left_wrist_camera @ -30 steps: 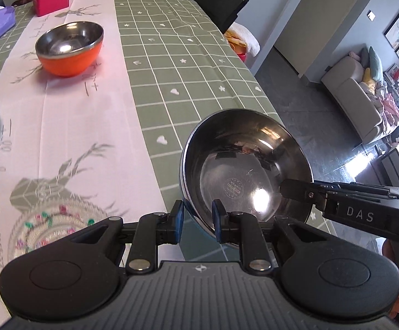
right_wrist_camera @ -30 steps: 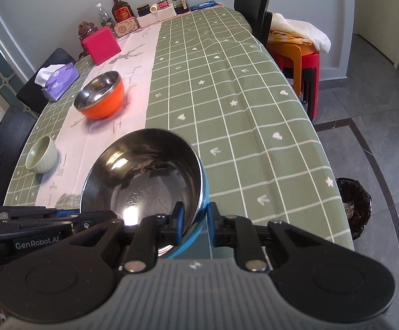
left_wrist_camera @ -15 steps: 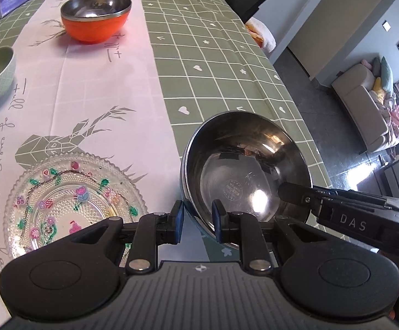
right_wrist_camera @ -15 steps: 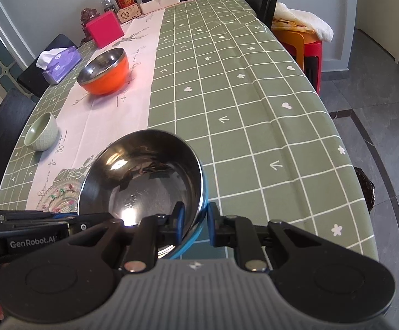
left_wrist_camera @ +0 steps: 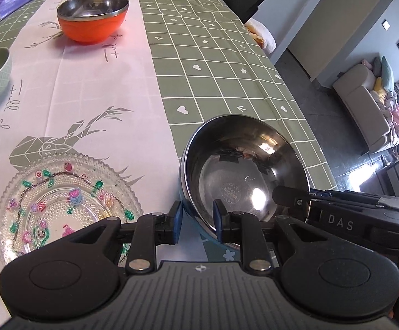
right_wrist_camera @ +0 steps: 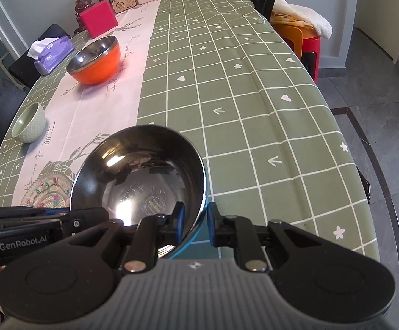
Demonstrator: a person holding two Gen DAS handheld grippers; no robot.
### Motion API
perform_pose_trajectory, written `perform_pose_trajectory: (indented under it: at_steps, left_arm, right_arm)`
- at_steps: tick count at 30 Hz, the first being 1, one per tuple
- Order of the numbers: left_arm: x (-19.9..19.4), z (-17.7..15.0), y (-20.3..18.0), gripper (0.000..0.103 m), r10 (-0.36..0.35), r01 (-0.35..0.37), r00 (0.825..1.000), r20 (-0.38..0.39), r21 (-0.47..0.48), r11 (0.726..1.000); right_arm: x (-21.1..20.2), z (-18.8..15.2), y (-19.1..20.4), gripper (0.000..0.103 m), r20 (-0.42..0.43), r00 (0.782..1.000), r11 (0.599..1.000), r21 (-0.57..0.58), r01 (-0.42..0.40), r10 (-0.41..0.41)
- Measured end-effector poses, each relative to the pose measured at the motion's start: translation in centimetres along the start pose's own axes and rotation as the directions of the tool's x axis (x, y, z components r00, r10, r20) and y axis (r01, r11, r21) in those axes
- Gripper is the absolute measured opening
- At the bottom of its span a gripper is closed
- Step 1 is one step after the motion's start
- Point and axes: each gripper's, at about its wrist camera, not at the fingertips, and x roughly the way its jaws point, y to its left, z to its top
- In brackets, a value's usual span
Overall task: Organize plates and bowls
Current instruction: 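Lift the blue bowl with the left tool and carry it toward the glass plate, then lower the blue bowl onto the table and open the left tool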
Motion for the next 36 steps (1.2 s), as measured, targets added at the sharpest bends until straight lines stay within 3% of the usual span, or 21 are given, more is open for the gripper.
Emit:
perform_pose_trajectory:
  at_steps: [6, 8, 10, 12, 15, 18, 20, 26, 36]
  left_arm:
    - [-0.2, -0.2, 0.1, 0.027, -0.002, 0.002, 1.000, 0.019, 0.010, 1.000]
    - [-0.3, -0.4, -0.2, 0.033, 0.005, -0.006, 1.000, 0.029, 0.027, 1.000]
    - [-0.6, -0.4, -0.1, 0.051, -0.005, 0.004, 0.999, 0.046, 0.017, 1.000]
    - [-0.8, -0.3, 0.1, 0.059, -0.013, 0.014, 0.998, 0.063, -0.004, 1.000]
    - [-1.4, -0.1, 0.2, 0.064, -0.032, 0.033, 0.996, 0.085, -0.010, 0.999]
    - [-2.4, -0.1, 0.0, 0.070, -0.049, 0.049, 0.991, 0.122, 0.004, 0.999]
    - [-3.0, 0.1, -0.1, 0.071, -0.053, 0.051, 0.989, 0.140, 0.018, 0.999]
    - [-5.0, 0.7, -0.1, 0.071, -0.060, 0.049, 0.982, 0.182, 0.061, 0.997]
    - [-7.5, 1.2, 1.0, 0.071, -0.023, -0.015, 0.975, 0.223, 0.167, 0.986]
  right_arm:
    - [0.2, 0.0, 0.3, 0.019, -0.001, 1.000, 1.000, -0.009, 0.001, -0.001]
    - [0.2, 0.0, 0.3, 0.021, 0.001, 1.000, 1.000, -0.011, 0.000, 0.000]
    - [0.2, 0.0, 0.4, 0.022, 0.006, 1.000, 1.000, -0.017, 0.003, -0.003]
    - [0.1, -0.1, 0.6, 0.034, 0.015, 1.000, 0.999, -0.031, 0.007, -0.007]
    - [-0.4, -0.1, 0.9, 0.042, 0.039, 0.999, 0.998, -0.058, 0.024, -0.022]
    - [-0.9, 0.1, 1.1, 0.057, 0.062, 0.998, 0.997, -0.068, 0.026, -0.022]
    - [-1.3, 0.2, 1.3, 0.064, 0.076, 0.997, 0.997, -0.076, 0.025, -0.020]
    - [-2.8, 0.5, 2.1, 0.068, 0.120, 0.993, 0.994, -0.101, 0.026, -0.014]
    - [-5.7, 1.8, 5.0, 0.076, 0.207, 0.978, 0.983, -0.185, 0.013, 0.026]
